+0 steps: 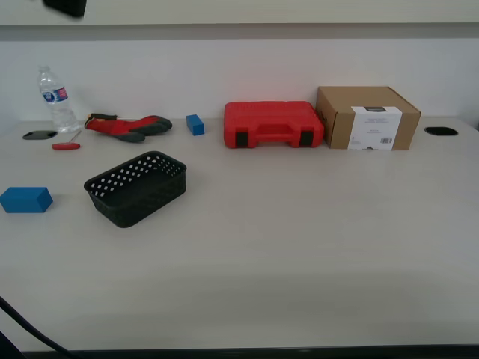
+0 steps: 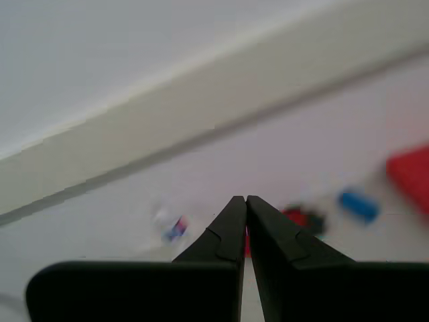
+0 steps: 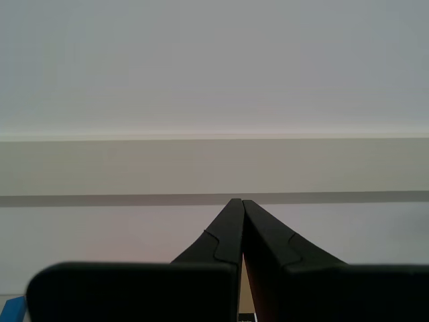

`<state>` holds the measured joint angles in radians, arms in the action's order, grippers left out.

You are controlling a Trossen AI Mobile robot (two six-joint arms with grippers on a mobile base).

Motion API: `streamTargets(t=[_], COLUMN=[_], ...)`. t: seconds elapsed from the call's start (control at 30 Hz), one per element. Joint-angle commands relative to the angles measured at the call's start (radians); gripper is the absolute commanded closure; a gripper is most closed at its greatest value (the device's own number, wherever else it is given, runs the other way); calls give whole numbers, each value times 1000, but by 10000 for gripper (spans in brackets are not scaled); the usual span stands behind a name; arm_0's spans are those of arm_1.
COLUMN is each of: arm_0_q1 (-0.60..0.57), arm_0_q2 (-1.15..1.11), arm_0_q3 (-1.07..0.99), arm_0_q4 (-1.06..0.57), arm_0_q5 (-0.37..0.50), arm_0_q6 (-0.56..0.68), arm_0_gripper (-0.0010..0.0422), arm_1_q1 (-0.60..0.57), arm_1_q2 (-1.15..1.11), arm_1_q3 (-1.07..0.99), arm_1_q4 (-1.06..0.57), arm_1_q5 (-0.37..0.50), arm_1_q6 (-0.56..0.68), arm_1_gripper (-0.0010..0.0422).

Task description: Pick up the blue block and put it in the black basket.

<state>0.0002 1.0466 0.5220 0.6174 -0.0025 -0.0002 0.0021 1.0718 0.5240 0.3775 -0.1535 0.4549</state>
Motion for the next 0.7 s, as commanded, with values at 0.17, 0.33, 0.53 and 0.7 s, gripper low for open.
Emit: streamTargets(t=[0.17, 0.33, 0.53, 0.7], arm_0_q1=[0, 0, 0, 1], arm_0_q2=[0, 0, 0, 0], arm_0_q3=[1, 1, 1, 1], arm_0_q4=[2, 2, 1, 1], arm_0_q5=[0, 0, 0, 0], arm_0_q6=[0, 0, 0, 0], arm_0_gripper=[413, 413, 413, 413], arm_1_q1=[56, 110, 129, 153], arm_1_q2=[201, 413, 619, 673], arm_1_q3=[1, 1, -2, -3], arm_1_q4=[-260, -223, -215, -223], arm_1_q5=[-238, -198, -184, -335], arm_1_q6=[29, -623, -937, -1246], arm_1_gripper=[413, 413, 413, 413])
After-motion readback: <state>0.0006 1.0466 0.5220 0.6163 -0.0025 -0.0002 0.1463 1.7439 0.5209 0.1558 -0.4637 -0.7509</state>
